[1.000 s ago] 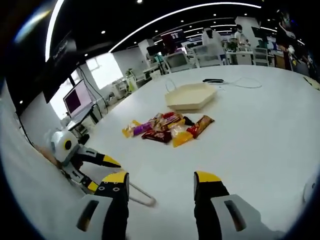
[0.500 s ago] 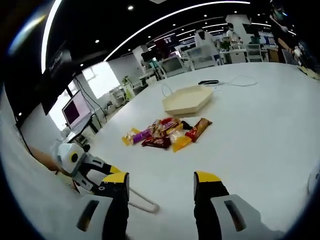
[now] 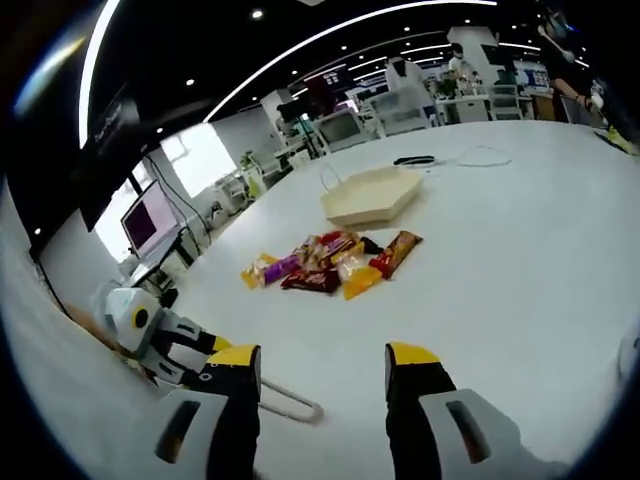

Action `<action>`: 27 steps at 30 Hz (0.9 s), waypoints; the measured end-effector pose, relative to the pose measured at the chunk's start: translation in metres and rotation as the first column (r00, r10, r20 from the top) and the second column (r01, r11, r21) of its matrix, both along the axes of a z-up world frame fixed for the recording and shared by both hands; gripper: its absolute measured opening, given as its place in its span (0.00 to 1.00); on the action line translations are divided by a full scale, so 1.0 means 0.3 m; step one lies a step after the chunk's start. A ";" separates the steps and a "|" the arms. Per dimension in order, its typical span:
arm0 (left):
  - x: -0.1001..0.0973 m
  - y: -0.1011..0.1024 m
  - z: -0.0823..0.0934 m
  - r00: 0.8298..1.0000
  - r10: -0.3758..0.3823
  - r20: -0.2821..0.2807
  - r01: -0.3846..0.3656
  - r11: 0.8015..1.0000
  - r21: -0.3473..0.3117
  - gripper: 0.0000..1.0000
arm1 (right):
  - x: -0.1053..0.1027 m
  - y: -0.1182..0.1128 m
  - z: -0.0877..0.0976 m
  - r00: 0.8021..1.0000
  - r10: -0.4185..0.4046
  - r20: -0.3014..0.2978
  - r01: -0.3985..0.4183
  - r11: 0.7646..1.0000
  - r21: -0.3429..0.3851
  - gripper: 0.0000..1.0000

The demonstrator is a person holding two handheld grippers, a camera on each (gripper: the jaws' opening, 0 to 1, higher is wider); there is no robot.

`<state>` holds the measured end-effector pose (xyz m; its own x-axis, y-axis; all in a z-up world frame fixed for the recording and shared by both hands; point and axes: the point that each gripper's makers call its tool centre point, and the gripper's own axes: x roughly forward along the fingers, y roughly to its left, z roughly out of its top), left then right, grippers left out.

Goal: Place the target food into the container with the food tongs after gripping and lifting it, then release it inside without dropping or visibly crushing the food.

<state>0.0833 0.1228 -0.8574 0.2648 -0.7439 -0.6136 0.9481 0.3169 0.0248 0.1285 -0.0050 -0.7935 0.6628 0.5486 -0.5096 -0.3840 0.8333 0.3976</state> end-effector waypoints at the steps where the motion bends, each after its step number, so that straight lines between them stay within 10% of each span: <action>1: 0.001 0.003 -0.001 1.000 0.025 -0.012 -0.025 1.000 0.008 0.23 | -0.002 0.001 -0.002 1.000 -0.002 -0.005 0.002 1.000 0.001 0.50; 5: -0.003 0.004 0.000 0.988 0.118 -0.097 -0.119 0.993 -0.007 0.18 | 0.001 0.006 0.001 1.000 0.008 -0.011 -0.008 1.000 -0.002 0.50; 9: -0.004 -0.016 0.042 0.933 0.213 -0.290 -0.254 0.961 -0.112 0.16 | 0.026 0.013 0.053 0.999 -0.053 -0.005 0.053 0.992 0.119 0.49; 21: 0.026 0.000 0.040 0.921 0.240 -0.306 -0.280 0.956 -0.093 0.12 | 0.007 0.003 0.043 0.992 -0.118 -0.035 0.122 0.972 0.201 0.47; 27: 0.026 -0.004 0.034 0.819 0.278 -0.503 -0.381 0.917 -0.115 0.14 | 0.011 0.002 0.052 0.992 -0.123 -0.037 0.128 0.968 0.216 0.46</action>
